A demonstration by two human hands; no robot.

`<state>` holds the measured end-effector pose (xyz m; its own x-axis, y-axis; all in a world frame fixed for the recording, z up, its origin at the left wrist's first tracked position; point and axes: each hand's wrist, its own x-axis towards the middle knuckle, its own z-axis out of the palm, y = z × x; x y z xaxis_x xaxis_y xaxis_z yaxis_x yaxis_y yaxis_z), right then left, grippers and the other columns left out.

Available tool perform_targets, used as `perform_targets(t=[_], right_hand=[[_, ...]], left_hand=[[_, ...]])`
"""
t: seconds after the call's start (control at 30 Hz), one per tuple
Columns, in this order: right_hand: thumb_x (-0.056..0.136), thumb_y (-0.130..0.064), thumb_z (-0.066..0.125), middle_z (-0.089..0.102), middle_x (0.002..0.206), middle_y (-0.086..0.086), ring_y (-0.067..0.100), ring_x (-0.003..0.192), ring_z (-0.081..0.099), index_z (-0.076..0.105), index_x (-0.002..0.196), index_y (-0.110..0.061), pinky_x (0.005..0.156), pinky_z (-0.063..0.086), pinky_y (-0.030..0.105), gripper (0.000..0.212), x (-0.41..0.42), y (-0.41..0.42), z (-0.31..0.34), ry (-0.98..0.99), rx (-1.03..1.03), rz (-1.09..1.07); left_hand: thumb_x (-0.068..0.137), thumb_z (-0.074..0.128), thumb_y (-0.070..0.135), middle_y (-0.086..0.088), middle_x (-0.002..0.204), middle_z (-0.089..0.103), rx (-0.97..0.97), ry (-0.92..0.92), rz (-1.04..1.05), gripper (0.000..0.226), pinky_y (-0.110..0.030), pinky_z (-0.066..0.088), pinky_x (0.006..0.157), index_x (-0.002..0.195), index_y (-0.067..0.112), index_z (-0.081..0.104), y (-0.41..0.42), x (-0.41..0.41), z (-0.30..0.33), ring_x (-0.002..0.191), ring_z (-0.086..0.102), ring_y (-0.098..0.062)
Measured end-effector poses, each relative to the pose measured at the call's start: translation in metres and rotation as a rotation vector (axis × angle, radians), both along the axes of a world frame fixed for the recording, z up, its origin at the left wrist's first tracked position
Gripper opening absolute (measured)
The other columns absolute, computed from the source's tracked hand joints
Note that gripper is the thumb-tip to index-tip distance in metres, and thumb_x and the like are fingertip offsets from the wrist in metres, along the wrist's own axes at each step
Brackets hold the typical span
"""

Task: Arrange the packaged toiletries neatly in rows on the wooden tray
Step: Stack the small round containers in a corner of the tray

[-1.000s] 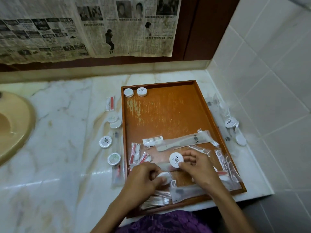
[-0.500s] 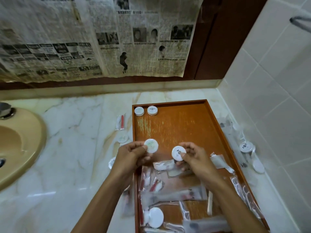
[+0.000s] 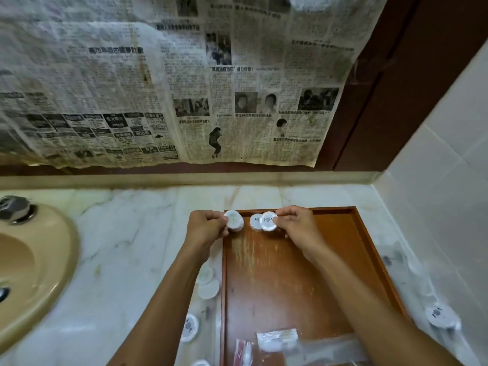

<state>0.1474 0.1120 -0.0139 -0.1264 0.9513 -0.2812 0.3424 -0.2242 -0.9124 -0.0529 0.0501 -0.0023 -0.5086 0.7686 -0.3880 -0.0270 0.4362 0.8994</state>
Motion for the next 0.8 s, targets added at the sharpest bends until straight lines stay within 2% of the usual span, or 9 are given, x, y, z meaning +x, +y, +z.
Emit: perform_targets(t=[0.1,0.23,0.3,0.4,0.5,0.6,0.73,0.8], right_hand=[[0.084,-0.008,0.072,0.072,0.085,0.005,0.010,0.072,0.065,0.070,0.092,-0.012,0.057,0.049,0.021,0.009,-0.010,0.020,-0.008,-0.033,-0.005,0.004],[0.084,-0.006,0.072,0.073,0.081,0.006,0.008,0.058,0.061,0.073,0.094,-0.009,0.054,0.048,0.018,0.010,-0.016,0.033,-0.017,-0.082,0.008,0.064],[0.084,-0.006,0.073,0.072,0.079,0.004,0.009,0.057,0.060,0.074,0.095,-0.008,0.054,0.048,0.018,0.012,-0.018,0.038,-0.021,-0.104,0.025,0.084],[0.083,-0.006,0.074,0.072,0.078,0.003,0.009,0.059,0.062,0.075,0.094,-0.009,0.053,0.047,0.016,0.011,-0.020,0.042,-0.025,-0.139,0.057,0.090],[0.082,-0.009,0.075,0.072,0.084,0.000,0.011,0.074,0.066,0.076,0.093,-0.012,0.067,0.053,0.024,0.012,-0.022,0.042,-0.028,-0.202,0.114,0.099],[0.081,-0.009,0.075,0.072,0.084,-0.001,0.010,0.077,0.066,0.077,0.094,-0.011,0.075,0.054,0.027,0.013,-0.023,0.042,-0.031,-0.215,0.139,0.095],[0.081,-0.009,0.075,0.074,0.087,0.000,0.009,0.078,0.066,0.077,0.094,-0.011,0.074,0.052,0.025,0.014,-0.024,0.043,-0.034,-0.218,0.152,0.088],[0.081,-0.008,0.074,0.073,0.086,-0.003,0.004,0.076,0.064,0.077,0.092,-0.014,0.070,0.049,0.018,0.013,-0.025,0.042,-0.035,-0.241,0.187,0.089]], left_hand=[[0.088,0.066,0.004,-0.011,0.064,0.066,-0.052,0.070,0.002,0.009,-0.023,0.052,0.056,0.083,0.002,0.072,0.015,-0.005,-0.011,0.049,0.058,-0.012],[0.086,0.066,0.006,-0.008,0.064,0.068,-0.090,0.215,-0.055,0.012,-0.015,0.044,0.045,0.076,0.005,0.074,0.026,-0.009,-0.021,0.045,0.060,-0.005],[0.085,0.067,0.007,-0.007,0.061,0.068,-0.098,0.272,-0.075,0.014,-0.014,0.042,0.044,0.073,0.008,0.074,0.030,-0.011,-0.024,0.043,0.059,-0.001],[0.085,0.068,0.009,-0.006,0.059,0.067,-0.104,0.303,-0.106,0.014,-0.017,0.044,0.050,0.073,0.010,0.074,0.035,-0.012,-0.025,0.045,0.059,-0.002],[0.087,0.067,0.008,-0.009,0.060,0.067,-0.091,0.257,-0.127,0.014,-0.025,0.052,0.059,0.076,0.008,0.075,0.039,-0.012,-0.025,0.052,0.062,-0.010],[0.087,0.067,0.006,-0.012,0.057,0.067,-0.075,0.209,-0.139,0.015,-0.030,0.056,0.068,0.074,0.006,0.075,0.043,-0.012,-0.025,0.056,0.062,-0.015],[0.086,0.068,0.007,-0.004,0.058,0.066,-0.096,0.292,-0.144,0.014,-0.022,0.051,0.055,0.074,0.007,0.076,0.045,-0.010,-0.025,0.051,0.062,-0.010],[0.085,0.069,0.011,-0.003,0.063,0.068,-0.114,0.390,-0.164,0.011,-0.025,0.055,0.056,0.078,0.008,0.077,0.045,-0.009,-0.025,0.052,0.065,-0.010]])
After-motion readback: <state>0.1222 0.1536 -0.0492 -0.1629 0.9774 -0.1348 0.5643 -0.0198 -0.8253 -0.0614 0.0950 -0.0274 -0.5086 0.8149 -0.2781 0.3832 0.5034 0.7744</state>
